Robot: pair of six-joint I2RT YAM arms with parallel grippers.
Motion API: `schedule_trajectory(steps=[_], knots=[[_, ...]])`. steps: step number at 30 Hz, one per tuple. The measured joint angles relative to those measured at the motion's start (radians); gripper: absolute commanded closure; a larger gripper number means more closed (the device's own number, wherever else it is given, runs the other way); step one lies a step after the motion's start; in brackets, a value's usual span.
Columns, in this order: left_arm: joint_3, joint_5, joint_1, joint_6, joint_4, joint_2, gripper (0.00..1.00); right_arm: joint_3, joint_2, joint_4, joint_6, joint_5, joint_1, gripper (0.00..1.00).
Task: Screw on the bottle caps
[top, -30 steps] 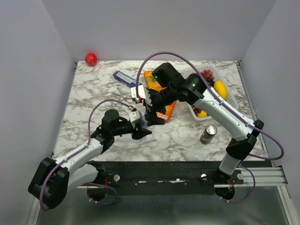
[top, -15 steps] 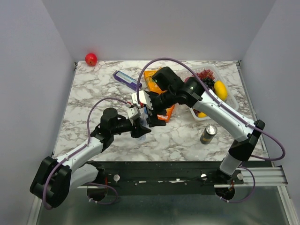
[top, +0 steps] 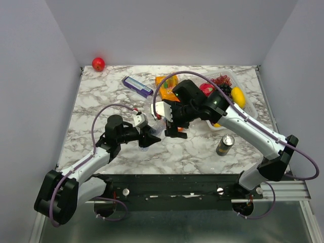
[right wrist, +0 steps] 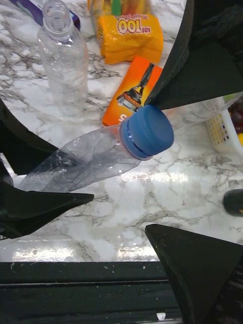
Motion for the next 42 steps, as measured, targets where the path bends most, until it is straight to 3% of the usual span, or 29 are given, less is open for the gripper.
schedule_trajectory(steps=[8,15,24,33,40,42], knots=[[0.041,0.01,-0.021,0.196,-0.176,-0.036,1.0,0.181,0.018,-0.1,-0.008,-0.074,-0.079,0.06],[0.057,0.011,-0.053,0.328,-0.286,-0.078,1.0,0.185,-0.005,-0.217,-0.132,-0.222,-0.083,0.14],[0.06,0.009,-0.08,0.342,-0.292,-0.08,1.0,0.119,-0.001,-0.245,-0.193,-0.272,-0.078,0.21],[0.076,0.001,-0.092,0.34,-0.291,-0.081,1.0,0.084,-0.001,-0.179,-0.185,-0.272,-0.075,0.44],[0.076,-0.004,-0.096,0.336,-0.291,-0.082,1.0,0.084,-0.001,-0.171,-0.176,-0.27,-0.074,0.69],[0.076,-0.01,-0.097,0.33,-0.29,-0.082,1.0,0.084,0.001,-0.167,-0.15,-0.266,-0.074,0.71]])
